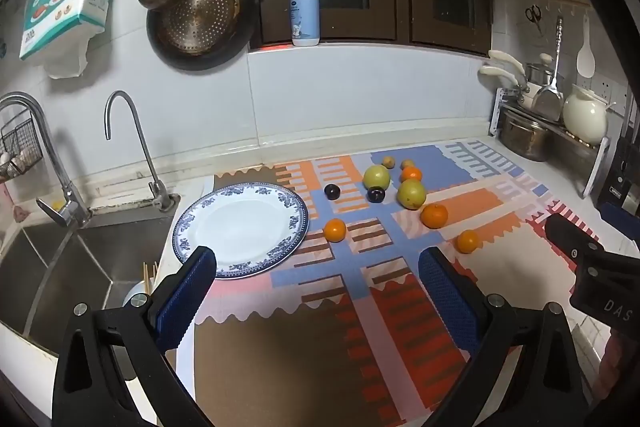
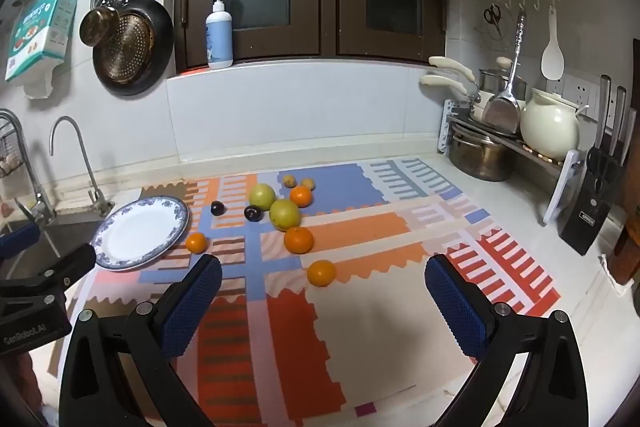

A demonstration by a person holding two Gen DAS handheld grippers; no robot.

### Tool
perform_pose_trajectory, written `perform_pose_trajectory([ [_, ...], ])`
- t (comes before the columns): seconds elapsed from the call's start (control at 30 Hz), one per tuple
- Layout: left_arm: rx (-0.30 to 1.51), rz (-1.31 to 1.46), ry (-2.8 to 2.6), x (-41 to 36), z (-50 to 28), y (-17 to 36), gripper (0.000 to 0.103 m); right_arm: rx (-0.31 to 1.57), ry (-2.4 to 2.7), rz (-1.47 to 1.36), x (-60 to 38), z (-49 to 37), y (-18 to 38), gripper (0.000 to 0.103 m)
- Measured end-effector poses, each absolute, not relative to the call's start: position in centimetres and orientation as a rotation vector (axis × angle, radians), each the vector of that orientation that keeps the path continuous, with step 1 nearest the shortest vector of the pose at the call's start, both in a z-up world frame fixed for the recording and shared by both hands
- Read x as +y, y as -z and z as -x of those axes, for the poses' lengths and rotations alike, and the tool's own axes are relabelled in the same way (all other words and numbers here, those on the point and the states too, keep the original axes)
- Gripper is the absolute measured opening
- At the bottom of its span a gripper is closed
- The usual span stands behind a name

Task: Organize fruits

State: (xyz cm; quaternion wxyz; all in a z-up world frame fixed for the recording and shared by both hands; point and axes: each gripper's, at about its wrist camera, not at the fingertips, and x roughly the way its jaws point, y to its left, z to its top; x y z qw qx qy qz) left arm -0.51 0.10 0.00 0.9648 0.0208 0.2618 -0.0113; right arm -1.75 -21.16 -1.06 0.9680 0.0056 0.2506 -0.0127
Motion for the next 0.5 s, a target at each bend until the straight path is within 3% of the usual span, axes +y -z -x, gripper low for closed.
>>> perform_pose_trajectory([
  [0.5, 0.51, -0.056, 0.003, -0.3, 1.8, -0.8, 0.103, 0.496, 0.011, 0.001, -21.0, 2.5, 0.9, 0.102],
])
